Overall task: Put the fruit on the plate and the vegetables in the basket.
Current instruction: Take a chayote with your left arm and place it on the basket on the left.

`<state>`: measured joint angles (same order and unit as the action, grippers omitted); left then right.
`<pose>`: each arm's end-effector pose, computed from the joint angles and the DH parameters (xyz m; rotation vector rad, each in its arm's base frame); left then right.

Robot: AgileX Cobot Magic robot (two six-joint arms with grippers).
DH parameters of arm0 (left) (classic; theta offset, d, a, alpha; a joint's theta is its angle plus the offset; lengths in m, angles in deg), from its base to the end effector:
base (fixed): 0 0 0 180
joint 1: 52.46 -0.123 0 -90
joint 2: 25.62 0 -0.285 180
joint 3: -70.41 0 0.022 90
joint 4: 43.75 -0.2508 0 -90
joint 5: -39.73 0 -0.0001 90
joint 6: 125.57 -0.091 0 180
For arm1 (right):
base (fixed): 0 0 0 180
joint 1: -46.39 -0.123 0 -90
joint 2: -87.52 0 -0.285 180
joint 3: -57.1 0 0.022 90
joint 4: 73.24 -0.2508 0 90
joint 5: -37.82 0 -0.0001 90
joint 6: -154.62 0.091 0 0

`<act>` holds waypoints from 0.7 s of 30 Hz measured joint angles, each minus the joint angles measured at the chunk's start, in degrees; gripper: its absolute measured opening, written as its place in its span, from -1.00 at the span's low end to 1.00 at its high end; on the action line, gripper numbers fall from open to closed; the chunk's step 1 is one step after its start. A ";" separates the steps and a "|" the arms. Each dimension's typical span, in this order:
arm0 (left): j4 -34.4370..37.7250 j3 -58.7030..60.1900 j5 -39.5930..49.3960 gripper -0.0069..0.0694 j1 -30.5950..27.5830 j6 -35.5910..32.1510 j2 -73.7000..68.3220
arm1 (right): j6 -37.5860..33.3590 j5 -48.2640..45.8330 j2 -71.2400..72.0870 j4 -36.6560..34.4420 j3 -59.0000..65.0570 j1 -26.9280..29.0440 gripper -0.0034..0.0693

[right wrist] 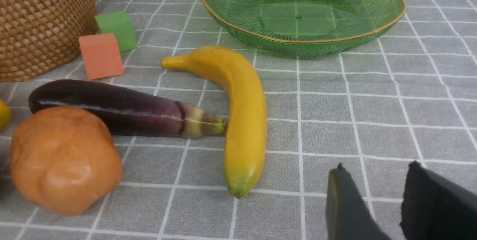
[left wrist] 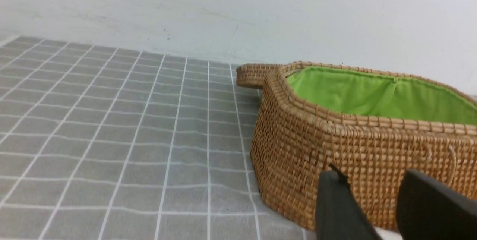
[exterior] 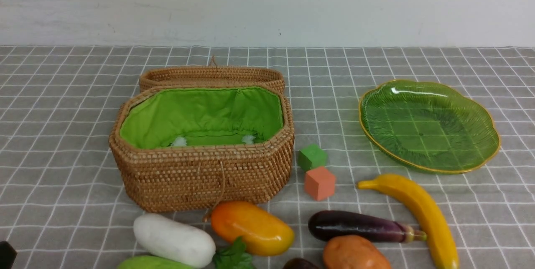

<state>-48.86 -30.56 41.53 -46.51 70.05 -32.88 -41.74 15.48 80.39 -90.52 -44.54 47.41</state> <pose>0.0568 -0.0057 0.2001 -0.0636 1.5403 -0.2261 0.0521 0.0094 0.1736 -0.0666 1.8638 0.0895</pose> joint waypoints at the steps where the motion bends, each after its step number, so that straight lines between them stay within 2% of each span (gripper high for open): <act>1: 0.71 0.00 -2.15 -0.19 0.00 1.31 0.00 | 0.00 0.00 0.00 0.00 0.00 0.00 -0.25; 2: 0.88 0.00 -2.46 -0.19 0.00 1.31 0.00 | 0.00 0.00 0.00 0.00 0.00 0.00 -0.25; 5: 5.59 0.00 -7.60 -0.19 0.00 8.34 0.00 | 0.00 0.00 0.00 0.00 0.00 0.00 -0.25; 9: 8.83 -0.22 -14.20 -0.19 0.00 13.88 0.00 | 0.00 0.00 0.00 0.00 0.00 0.00 -0.25; 12: 9.22 -3.30 -13.59 -0.19 0.02 15.37 0.00 | 0.00 0.00 0.00 0.00 0.00 0.00 -0.25; 17: 9.35 -18.13 -7.47 -0.19 0.02 14.44 -3.26 | 0.00 0.00 0.00 0.00 0.00 0.00 -0.25; 21: 9.35 -34.90 7.34 -0.19 0.02 13.18 -15.37 | 0.00 0.00 0.00 0.00 0.00 0.00 -0.25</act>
<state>-39.50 -65.46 48.87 -46.49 83.23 -48.25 -41.74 15.48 80.39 -90.52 -44.54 47.41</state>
